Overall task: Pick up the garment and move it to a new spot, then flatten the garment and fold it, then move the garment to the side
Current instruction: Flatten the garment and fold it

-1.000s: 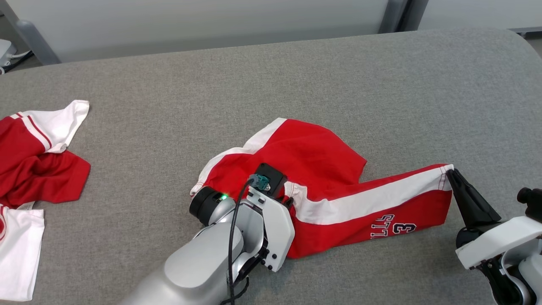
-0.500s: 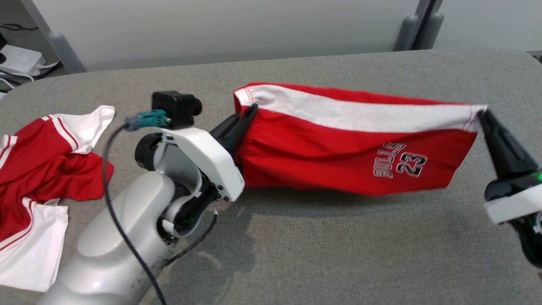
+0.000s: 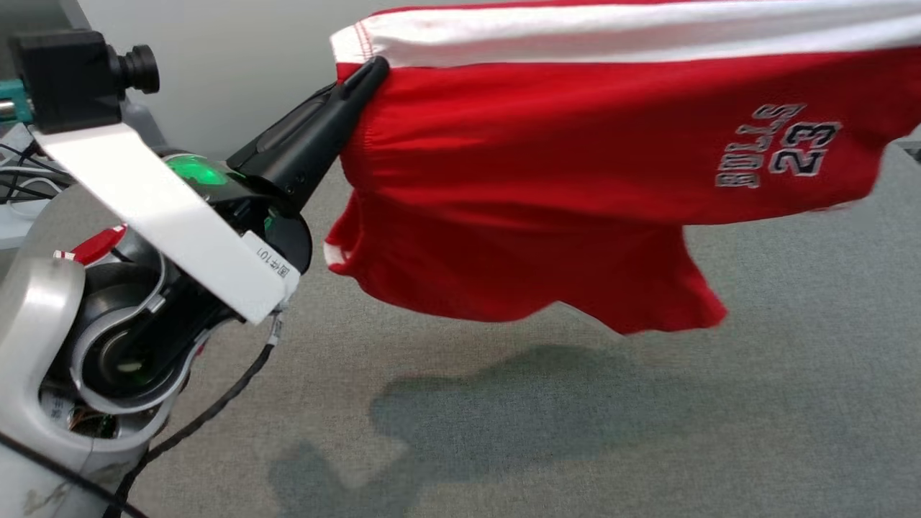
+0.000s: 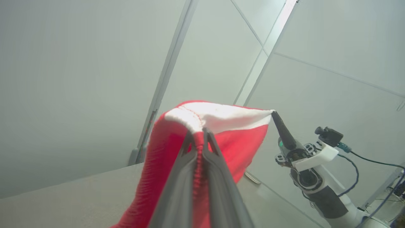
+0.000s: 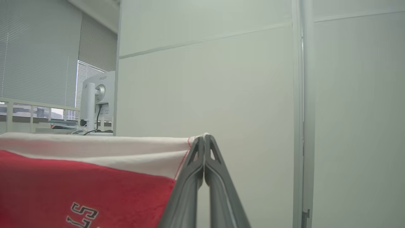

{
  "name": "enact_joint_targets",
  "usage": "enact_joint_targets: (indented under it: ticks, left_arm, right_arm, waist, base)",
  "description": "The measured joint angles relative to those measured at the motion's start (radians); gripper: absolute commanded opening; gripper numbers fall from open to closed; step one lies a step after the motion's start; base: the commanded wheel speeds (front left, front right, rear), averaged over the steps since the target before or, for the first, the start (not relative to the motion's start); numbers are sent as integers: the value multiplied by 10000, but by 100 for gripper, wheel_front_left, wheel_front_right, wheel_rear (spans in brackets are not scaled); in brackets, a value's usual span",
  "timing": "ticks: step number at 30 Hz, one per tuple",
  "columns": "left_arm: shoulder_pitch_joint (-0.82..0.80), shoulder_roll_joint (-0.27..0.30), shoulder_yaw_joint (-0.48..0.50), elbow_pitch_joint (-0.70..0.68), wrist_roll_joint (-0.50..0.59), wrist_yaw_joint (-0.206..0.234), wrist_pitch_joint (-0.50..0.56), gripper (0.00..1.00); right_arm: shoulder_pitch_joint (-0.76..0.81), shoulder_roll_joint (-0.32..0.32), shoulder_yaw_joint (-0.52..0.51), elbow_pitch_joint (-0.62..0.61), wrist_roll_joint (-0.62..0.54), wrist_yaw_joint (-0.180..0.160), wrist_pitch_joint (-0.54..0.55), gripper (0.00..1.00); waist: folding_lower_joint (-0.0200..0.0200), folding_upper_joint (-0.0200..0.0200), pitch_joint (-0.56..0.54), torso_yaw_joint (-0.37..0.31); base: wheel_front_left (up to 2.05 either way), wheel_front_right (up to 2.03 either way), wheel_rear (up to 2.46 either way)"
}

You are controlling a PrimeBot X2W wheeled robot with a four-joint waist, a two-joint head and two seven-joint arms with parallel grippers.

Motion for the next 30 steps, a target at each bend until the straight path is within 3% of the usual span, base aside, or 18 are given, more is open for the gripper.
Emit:
enact_joint_targets:
  ticks: [5,9,14,15,18,20,24,27,28,29,30]
  left_arm:
    - [0,-17,153,-1427,-955,581,736,0]
    - [-7,-163,-253,-913,-1047,656,978,0]
    - [-593,-1034,-918,2295,-226,-568,318,0]
    - [-1317,-1429,-1110,3935,364,-1233,-178,0]
    - [-2825,-2245,-953,6065,1312,-2301,-1845,0]
    - [-3993,-2767,-769,6982,1693,-2740,-2984,0]
    - [-5149,-3149,-1244,7403,1758,-3037,-3662,0]
    - [-4592,-2715,-2625,6504,1377,-3041,-3967,0]
    - [-4592,-2715,-2625,6504,1377,-3041,-3967,0]
    - [-3766,-2205,-3695,6151,1246,-3066,-4265,0]
    - [-3294,-1962,-4180,6149,1177,-3066,-4449,0]
  right_arm:
    - [-77,-566,-1041,-817,197,0,48,0]
    - [-393,-320,-420,-765,449,0,840,0]
    - [-2220,1043,1611,1684,418,0,1639,0]
    - [-3446,1682,2337,3043,270,0,1687,0]
    - [-5552,2180,2832,4813,-516,2,744,0]
    - [-6938,2132,2922,5492,-1005,0,222,0]
    - [-8217,1937,3800,5852,-1281,0,-10,0]
    - [-7708,1778,4976,5896,-1262,2,-8,0]
    - [-7708,1778,4976,5896,-1262,2,-8,0]
    - [-6892,1593,5501,5925,-1127,2,-6,0]
    - [-6406,1521,5651,5996,-963,2,-2,0]
  waist:
    - [0,0,-75,3]
    - [0,0,144,26]
    - [0,0,496,33]
    - [0,0,572,-70]
    - [0,0,624,-188]
    - [0,0,693,-174]
    - [0,0,913,-150]
    - [0,0,1133,-143]
    - [0,0,1133,-143]
    - [0,0,1318,-136]
    - [0,0,1419,-133]
  base:
    - [0,0,0]
    - [0,0,0]
    - [0,0,0]
    - [0,0,0]
    - [0,0,0]
    - [0,0,0]
    - [0,0,0]
    - [0,0,0]
    - [0,0,0]
    - [0,0,0]
    - [0,0,0]
